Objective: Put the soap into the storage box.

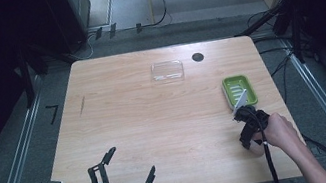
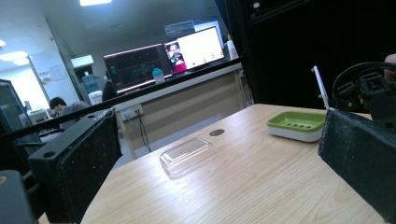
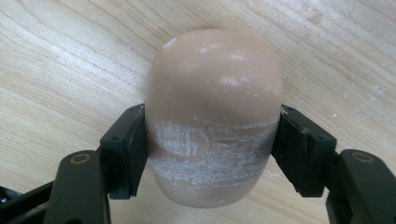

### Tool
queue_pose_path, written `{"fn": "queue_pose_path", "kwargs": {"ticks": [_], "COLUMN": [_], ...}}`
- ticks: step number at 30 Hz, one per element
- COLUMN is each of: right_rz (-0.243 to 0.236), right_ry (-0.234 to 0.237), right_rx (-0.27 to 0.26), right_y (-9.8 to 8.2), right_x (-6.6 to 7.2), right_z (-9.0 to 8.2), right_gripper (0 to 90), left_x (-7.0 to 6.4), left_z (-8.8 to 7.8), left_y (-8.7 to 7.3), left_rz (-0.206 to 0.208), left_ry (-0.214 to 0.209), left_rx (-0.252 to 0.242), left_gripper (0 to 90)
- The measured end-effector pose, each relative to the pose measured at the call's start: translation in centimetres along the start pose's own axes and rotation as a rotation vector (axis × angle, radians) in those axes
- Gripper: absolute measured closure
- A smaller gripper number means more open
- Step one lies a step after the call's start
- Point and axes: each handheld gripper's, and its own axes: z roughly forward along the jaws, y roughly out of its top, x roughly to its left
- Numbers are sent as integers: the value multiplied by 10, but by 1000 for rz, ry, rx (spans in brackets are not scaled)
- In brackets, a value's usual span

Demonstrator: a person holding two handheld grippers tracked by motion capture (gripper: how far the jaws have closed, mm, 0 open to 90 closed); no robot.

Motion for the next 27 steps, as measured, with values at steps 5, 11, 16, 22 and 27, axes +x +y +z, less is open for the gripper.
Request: {"fn": "queue_pose_path", "kwargs": {"ticks": [5,11,16,22,27], "right_rz": [20,26,30,19,1], "right_ry": [3,0,-9,-13,-16], "right_rx": [-35,-24,-31,-24,-25], "right_y": [-7,-10,-9,-8,-7], "right_x": [0,-1,1,1,0], "right_z": [-3,4,3,3,-2], "right_gripper": [239,286,335,339,339], "left_x": [0,0,0,0,0], "left_z": [0,0,0,0,0], "left_y": [0,0,0,0,0], "left_rz": [0,0,1,0,-2], "left_ry": [1,0,-1,-1,2], "left_rx": [-1,0,-1,-1,0], "left_gripper": [0,0,0,0,0]}}
